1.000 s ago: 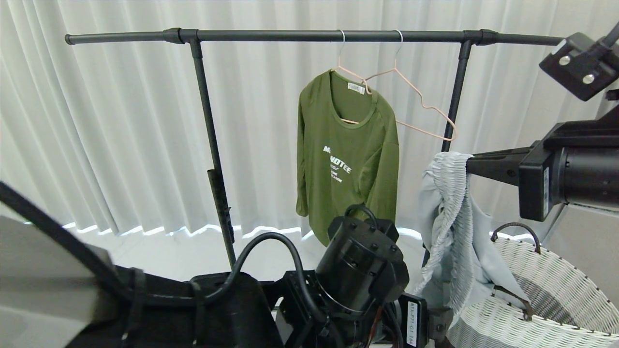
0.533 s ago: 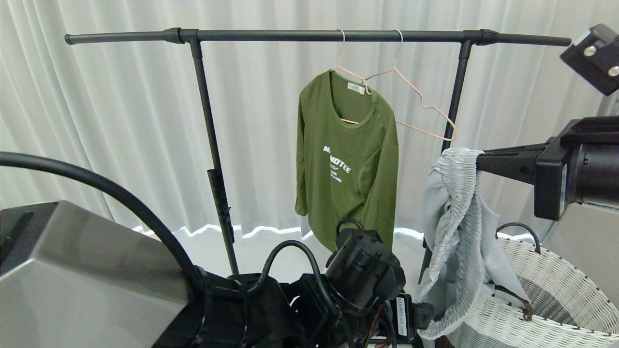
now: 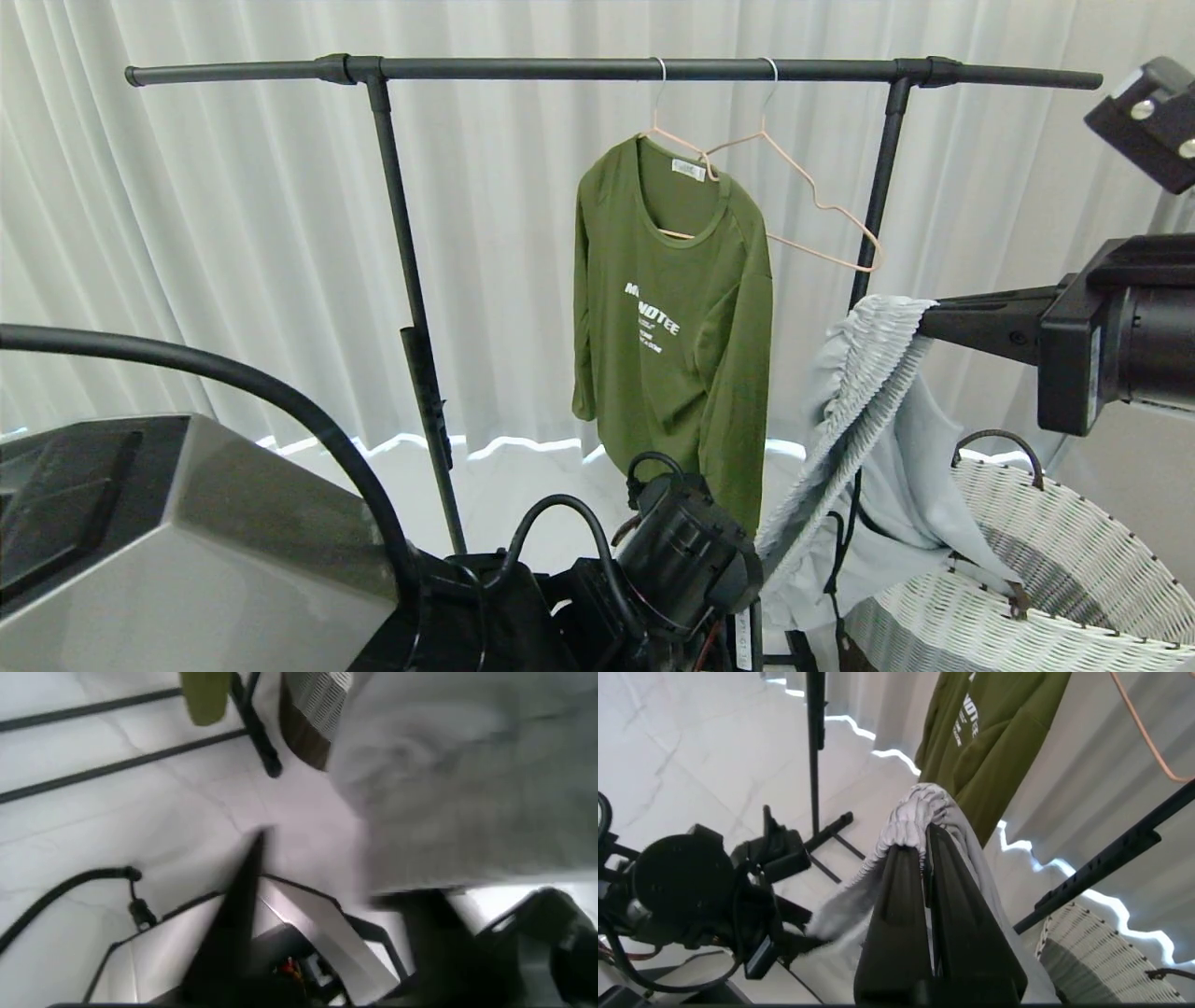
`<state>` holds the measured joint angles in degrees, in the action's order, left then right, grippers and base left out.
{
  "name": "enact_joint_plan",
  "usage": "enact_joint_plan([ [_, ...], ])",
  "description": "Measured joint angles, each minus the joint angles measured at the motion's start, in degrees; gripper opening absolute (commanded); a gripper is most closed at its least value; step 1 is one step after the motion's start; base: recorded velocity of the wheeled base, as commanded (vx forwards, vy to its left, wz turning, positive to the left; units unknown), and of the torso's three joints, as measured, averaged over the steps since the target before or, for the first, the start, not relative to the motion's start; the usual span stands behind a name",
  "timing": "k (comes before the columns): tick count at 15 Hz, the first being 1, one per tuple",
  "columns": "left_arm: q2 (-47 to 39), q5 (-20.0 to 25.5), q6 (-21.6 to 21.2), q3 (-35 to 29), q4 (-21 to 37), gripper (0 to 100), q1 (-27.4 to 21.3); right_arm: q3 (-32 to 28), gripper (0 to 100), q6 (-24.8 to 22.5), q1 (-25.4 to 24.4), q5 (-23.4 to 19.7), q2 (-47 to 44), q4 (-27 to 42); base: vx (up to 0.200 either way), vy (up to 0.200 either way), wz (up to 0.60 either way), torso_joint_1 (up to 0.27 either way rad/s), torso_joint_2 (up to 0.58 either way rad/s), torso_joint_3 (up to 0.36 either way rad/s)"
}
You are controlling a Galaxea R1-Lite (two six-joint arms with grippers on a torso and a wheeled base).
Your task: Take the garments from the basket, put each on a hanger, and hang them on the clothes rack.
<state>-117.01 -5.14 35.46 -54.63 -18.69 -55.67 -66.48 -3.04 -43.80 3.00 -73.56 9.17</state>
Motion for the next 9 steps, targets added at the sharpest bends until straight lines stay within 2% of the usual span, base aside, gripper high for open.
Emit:
enact_joint_plan([
  [2, 2.4, -2.4, -0.9, 2.1, 0.2, 0, -0.4, 2.1, 0, -0.2, 0.3, 0.2, 0.4, -0.2, 0.0, 0.0, 0.0, 0.0, 0.0, 0.0],
  [5, 10.1, -4.4, -6.0, 3.3, 1.4, 0, -0.4, 4.7, 0, -0.8, 0.2, 0.2, 0.8, -0.4, 0.0, 0.0, 0.0, 0.0, 0.0, 0.0],
  [7, 17.2, -6.5, -9.5, 1.4, 6.9, 0, 1.2, 4.7, 0, -2.3, -0.4, 0.1, 0.7, -0.4, 0.0, 0.0, 0.0, 0.0, 0.0, 0.0],
  [9, 23.1, -9.6, -11.4, -4.6, 13.3, 0, 3.5, 4.2, 0, -3.5, -1.1, 0.1, 0.7, -0.4, 0.0, 0.0, 0.0, 0.0, 0.0, 0.0],
])
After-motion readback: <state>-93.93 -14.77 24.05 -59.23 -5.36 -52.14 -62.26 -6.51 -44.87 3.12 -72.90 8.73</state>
